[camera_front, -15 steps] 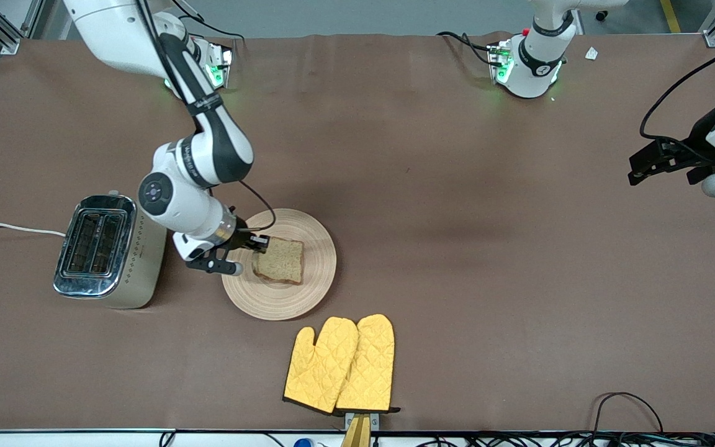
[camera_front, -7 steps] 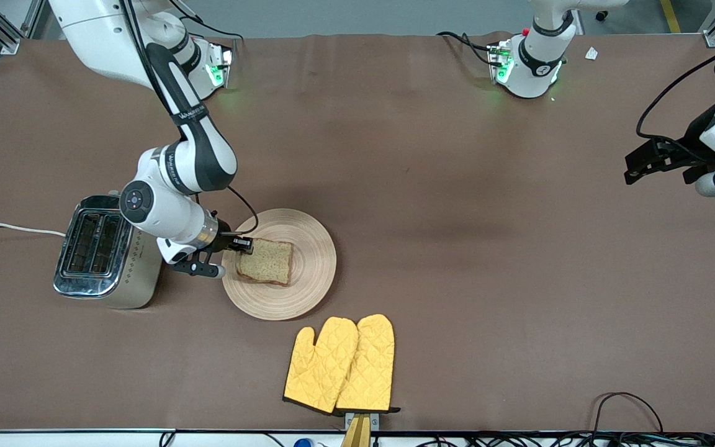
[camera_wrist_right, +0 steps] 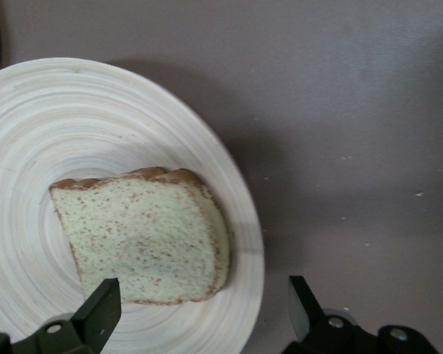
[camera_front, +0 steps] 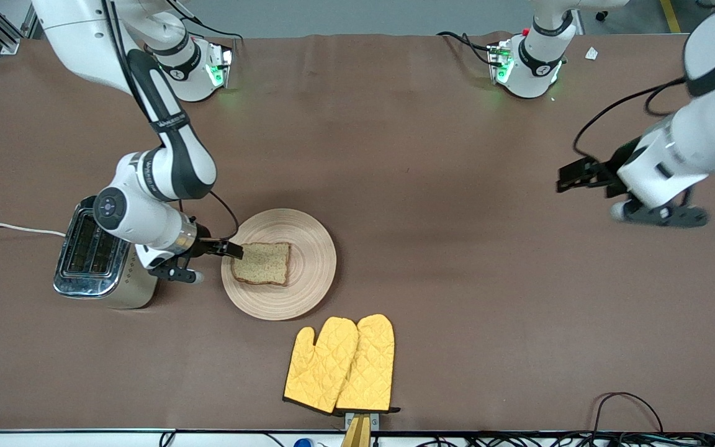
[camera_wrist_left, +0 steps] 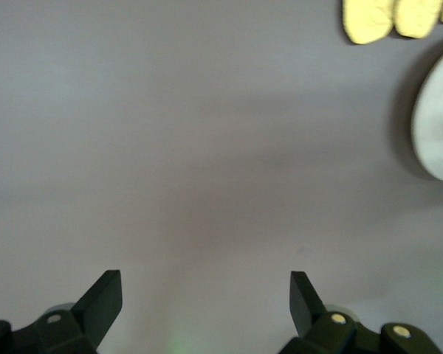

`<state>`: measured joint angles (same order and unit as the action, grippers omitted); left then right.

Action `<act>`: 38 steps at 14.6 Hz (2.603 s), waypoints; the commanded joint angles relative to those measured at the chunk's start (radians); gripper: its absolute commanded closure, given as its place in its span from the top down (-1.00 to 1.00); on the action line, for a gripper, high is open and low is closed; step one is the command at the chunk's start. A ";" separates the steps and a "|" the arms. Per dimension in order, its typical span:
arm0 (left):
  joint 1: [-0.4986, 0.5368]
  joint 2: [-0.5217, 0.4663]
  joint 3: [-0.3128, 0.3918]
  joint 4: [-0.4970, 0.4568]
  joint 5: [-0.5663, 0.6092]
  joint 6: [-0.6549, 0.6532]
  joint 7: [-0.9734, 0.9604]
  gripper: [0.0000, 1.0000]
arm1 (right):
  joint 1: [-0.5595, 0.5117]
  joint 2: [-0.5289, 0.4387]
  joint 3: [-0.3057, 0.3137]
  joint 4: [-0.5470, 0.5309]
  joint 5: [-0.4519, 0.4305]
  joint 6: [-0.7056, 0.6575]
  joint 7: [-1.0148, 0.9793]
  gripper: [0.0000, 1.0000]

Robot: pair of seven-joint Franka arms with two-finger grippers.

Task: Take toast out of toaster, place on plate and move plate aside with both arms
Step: 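Retract the right gripper while the left gripper reaches the plate rim, then grasp the wooden plate rim with the left gripper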

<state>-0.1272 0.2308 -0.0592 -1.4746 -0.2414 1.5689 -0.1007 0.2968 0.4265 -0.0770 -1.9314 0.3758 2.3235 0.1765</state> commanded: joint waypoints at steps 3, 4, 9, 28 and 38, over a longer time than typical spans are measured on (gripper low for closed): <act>-0.022 0.195 -0.001 0.016 -0.252 0.167 -0.077 1.00 | -0.021 -0.133 -0.026 -0.024 -0.082 -0.058 -0.017 1.00; -0.034 0.234 -0.005 0.016 -0.310 0.213 -0.079 1.00 | -0.024 -0.172 -0.033 -0.026 -0.103 -0.082 -0.015 1.00; -0.118 0.436 -0.024 0.017 -0.599 0.439 -0.057 1.00 | -0.143 -0.374 -0.052 0.043 -0.244 -0.340 -0.109 1.00; -0.489 0.803 -0.051 0.231 -1.053 0.908 0.254 0.94 | -0.249 -0.468 -0.052 0.397 -0.425 -0.811 -0.278 1.00; -0.514 0.811 -0.059 0.232 -1.082 0.959 0.374 -0.91 | -0.252 -0.465 -0.050 0.404 -0.391 -0.814 -0.276 1.00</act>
<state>-0.6413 1.0311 -0.1103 -1.2672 -1.2938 2.5135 0.2391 0.0588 -0.0378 -0.1382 -1.5322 -0.0322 1.5088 -0.0877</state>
